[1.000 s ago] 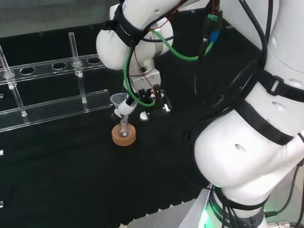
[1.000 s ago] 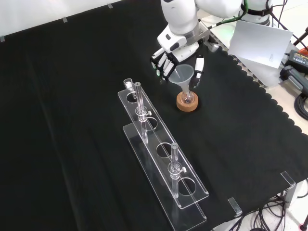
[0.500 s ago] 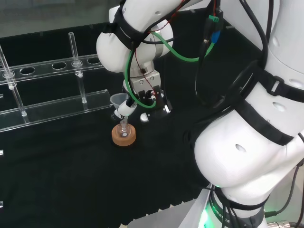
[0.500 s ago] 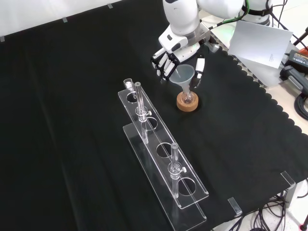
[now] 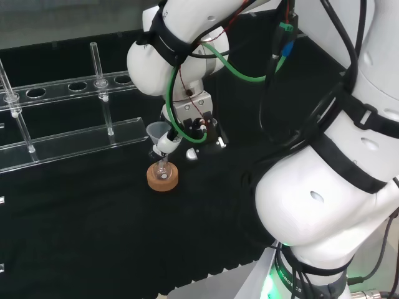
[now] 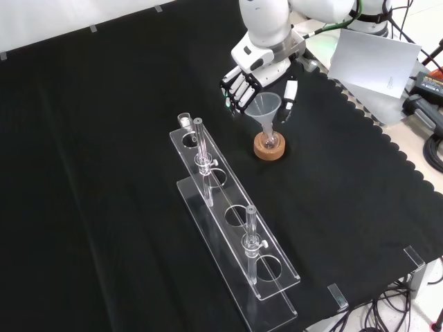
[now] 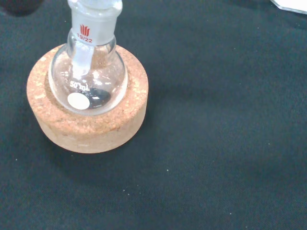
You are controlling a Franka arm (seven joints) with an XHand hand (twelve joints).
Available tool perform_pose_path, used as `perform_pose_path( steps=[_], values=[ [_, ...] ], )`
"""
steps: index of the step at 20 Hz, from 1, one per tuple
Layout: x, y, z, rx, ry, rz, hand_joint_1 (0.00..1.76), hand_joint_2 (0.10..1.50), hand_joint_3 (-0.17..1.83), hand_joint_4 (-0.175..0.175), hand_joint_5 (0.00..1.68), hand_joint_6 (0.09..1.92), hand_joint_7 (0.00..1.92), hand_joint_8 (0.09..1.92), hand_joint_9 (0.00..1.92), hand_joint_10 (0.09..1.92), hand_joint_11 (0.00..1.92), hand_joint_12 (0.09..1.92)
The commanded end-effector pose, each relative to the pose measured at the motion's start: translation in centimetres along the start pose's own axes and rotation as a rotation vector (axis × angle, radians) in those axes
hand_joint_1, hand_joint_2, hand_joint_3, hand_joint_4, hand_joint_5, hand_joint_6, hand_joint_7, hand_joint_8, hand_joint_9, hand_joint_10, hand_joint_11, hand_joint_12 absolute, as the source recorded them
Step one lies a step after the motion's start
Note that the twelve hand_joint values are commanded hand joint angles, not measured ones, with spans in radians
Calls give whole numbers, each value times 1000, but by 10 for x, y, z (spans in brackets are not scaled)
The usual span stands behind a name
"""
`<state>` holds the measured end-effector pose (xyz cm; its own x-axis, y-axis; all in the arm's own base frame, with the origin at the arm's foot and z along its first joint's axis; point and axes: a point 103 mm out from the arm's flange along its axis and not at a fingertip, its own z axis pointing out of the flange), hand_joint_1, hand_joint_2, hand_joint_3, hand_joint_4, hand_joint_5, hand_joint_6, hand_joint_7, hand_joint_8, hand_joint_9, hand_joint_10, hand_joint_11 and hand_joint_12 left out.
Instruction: Place the funnel on the round-bottom flask.
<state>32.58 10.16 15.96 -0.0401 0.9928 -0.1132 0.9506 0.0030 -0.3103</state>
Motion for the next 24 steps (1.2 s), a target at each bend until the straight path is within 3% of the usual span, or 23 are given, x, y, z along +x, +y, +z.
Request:
perform_pose_path(
  steps=[1,11,16,21,24],
  values=[
    [-1,-1,0,2,-4,-3,577,749,220,36,463,87,552,306,422,549,0,1284],
    [2,-5,0,9,-12,-19,564,726,251,28,347,87,461,322,359,606,0,1280],
    [4,-6,-1,26,-8,-43,479,682,257,29,94,87,195,331,118,692,0,1195],
    [3,-9,-4,29,9,-51,265,628,138,39,2,87,15,379,2,541,0,1028],
    [1,-12,-8,23,18,-55,195,615,83,42,0,87,1,233,0,344,0,914]
  ],
)
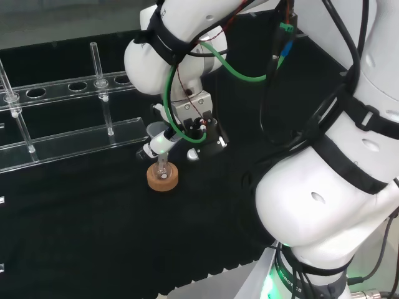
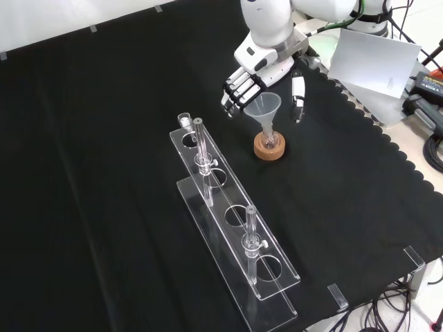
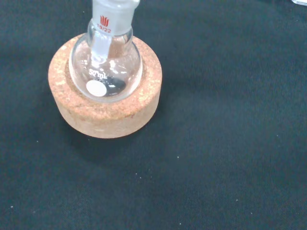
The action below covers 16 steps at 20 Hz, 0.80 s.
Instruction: Place the funnel on the round-bottom flask.
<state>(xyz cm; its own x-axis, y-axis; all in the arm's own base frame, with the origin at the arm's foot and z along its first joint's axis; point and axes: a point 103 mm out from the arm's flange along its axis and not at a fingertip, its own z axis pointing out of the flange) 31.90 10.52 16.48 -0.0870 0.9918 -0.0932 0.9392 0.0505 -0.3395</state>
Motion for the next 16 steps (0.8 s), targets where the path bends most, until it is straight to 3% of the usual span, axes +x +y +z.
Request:
perform_pose_path(
  steps=[1,5,16],
  values=[
    [-2,-5,-7,-4,12,-6,183,615,71,42,0,87,0,176,0,273,0,876],
    [-3,-6,-16,-17,27,-12,159,620,45,41,0,87,0,87,0,92,0,781],
    [-17,0,-65,-82,44,-12,147,635,35,36,0,87,0,87,0,87,0,708]
  ],
)
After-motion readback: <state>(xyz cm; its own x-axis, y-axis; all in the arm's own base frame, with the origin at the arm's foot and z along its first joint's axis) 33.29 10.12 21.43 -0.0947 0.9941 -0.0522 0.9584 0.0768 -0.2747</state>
